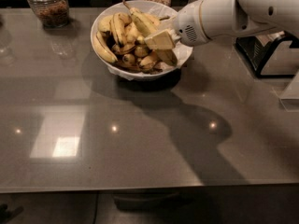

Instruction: Pick banana from white bowl

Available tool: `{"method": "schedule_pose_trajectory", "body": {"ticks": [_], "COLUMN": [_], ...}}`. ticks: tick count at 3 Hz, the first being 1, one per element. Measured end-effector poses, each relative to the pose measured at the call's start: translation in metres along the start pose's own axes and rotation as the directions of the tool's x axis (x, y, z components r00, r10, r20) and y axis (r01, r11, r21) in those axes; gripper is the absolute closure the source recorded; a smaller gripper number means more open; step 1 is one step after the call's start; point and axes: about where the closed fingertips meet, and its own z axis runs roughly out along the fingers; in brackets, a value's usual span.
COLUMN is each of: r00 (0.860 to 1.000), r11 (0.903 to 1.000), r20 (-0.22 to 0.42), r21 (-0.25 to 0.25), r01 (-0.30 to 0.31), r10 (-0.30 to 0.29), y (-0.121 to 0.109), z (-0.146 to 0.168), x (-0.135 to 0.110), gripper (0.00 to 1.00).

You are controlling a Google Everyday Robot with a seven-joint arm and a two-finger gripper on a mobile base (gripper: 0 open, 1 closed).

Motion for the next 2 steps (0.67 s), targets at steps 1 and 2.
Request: {"method": "schedule_pose_trajectory", "body": {"ticks": [1, 2], "r00": [1.0, 0.997], "r11": [1.0, 0.9986], "r20": [-0.018, -0.071], "r21": [0.008, 0.039], "r01": [-0.002, 0.036], "r10": [0.002, -0.033], "y": [0.001, 0.001], "z": [-0.003, -0.017], "x": [0.005, -0.006], "gripper": [0.93, 1.0]}}
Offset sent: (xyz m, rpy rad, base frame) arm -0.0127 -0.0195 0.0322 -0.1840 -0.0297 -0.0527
